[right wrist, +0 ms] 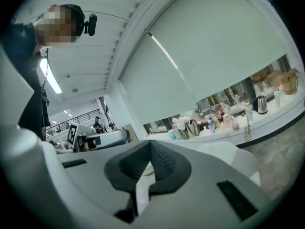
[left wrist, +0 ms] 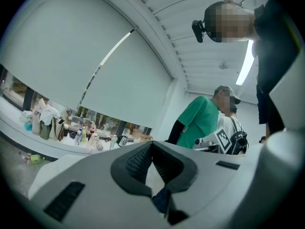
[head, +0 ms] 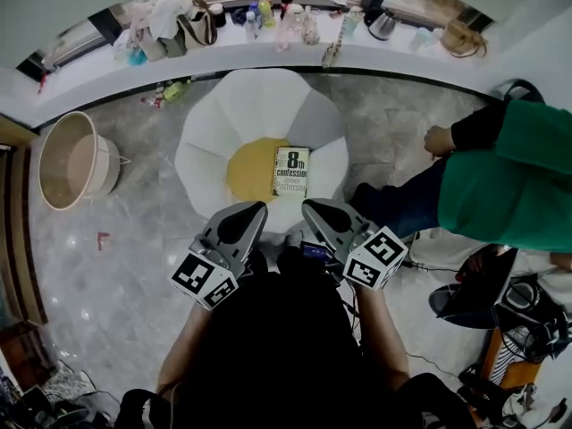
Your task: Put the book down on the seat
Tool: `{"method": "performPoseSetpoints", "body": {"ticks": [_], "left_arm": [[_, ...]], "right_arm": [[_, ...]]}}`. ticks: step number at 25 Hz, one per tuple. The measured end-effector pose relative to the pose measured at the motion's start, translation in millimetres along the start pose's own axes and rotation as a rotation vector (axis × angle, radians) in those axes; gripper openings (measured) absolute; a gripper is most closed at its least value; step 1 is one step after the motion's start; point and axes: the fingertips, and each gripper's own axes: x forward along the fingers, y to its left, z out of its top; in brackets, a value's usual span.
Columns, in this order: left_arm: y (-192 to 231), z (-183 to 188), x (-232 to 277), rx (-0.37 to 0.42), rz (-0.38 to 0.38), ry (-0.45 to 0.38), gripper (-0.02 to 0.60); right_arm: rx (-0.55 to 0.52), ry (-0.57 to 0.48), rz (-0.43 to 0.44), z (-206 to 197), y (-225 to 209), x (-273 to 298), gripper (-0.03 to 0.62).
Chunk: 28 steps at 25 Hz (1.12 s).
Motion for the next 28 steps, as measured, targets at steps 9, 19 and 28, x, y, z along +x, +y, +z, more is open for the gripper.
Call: {"method": "performPoseSetpoints", "body": {"ticks": [9,19,28], "left_arm": [[4,2,-9,0.003,-0.011,0.001,0.012],[13,6,-9,0.006,-0.025,0.012,0.012],[20,-1,-5,0.003,-0.036,0.015,0.012]], "right_arm": [[0.008,-0.016,-0.026,-1,2,-5,0.014],[0.002,-0.019,-0.037,7,1,3,0.014],[0.009,-0.017,-0.051,0,-6,4,0.014]]}}
